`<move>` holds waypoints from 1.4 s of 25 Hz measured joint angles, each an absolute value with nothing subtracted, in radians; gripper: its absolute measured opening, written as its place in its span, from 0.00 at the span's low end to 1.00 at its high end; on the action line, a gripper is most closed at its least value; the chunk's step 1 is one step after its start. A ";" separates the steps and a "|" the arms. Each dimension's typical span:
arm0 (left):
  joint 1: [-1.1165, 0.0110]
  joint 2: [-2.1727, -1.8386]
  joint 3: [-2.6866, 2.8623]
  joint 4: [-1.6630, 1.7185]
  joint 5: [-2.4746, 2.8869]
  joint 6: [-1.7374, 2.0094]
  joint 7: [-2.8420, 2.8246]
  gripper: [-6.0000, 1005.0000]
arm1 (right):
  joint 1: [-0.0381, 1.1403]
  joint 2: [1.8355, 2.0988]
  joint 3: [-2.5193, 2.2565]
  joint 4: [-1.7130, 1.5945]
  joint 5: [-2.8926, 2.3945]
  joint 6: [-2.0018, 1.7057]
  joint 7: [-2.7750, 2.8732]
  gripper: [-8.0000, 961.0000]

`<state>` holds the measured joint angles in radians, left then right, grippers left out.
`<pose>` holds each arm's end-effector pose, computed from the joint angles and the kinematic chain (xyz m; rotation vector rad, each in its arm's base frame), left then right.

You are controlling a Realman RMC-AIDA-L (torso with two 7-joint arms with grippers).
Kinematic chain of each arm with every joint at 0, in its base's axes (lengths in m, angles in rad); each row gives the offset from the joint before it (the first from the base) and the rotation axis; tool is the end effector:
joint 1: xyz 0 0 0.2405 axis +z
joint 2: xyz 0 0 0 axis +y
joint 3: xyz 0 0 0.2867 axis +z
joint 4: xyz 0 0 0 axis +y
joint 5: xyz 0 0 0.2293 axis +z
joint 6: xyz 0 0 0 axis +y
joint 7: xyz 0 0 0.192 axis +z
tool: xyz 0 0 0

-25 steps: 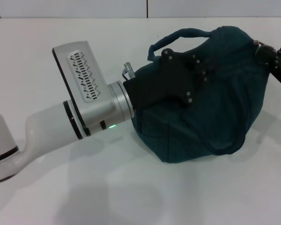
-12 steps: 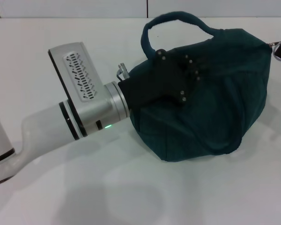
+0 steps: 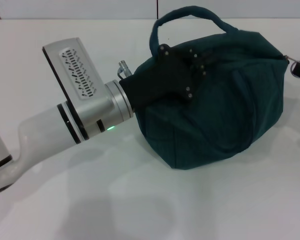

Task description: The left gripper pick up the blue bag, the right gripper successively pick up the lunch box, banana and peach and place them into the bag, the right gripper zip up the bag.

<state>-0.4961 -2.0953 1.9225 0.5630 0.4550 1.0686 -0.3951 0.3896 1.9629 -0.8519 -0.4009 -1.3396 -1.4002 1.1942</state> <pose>-0.1662 0.3807 -0.1483 -2.3706 0.1301 -0.9477 0.3342 0.3839 0.0037 -2.1860 0.7542 1.0025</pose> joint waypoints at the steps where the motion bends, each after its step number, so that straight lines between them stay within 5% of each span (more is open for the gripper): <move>1: -0.497 -2.095 1.920 0.563 0.455 1.068 -0.395 0.07 | 0.390 1.963 -0.853 -0.400 -1.341 -1.387 1.194 0.10; 12: -0.481 -2.103 1.952 0.525 0.330 1.168 -0.391 0.08 | 0.385 1.980 -0.841 -0.415 -1.317 -1.412 1.142 0.18; 22: -0.472 -2.096 1.954 0.484 0.245 1.230 -0.463 0.41 | 0.380 1.992 -0.788 -0.427 -1.297 -1.414 1.121 0.48; 28: -0.465 -2.096 1.945 0.473 0.242 1.255 -0.474 0.60 | 0.402 1.936 -0.810 -0.440 -1.442 -1.422 1.209 0.64; 35: -0.426 -2.090 1.931 0.469 0.242 1.494 -0.509 0.84 | 0.332 1.989 -0.676 -0.470 -1.324 -1.797 1.022 0.75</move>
<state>-0.4255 -2.0903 1.9307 0.4688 0.2423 1.4937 -0.5089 0.3316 1.9887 -0.6757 -0.4698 -1.3244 -1.7965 1.0218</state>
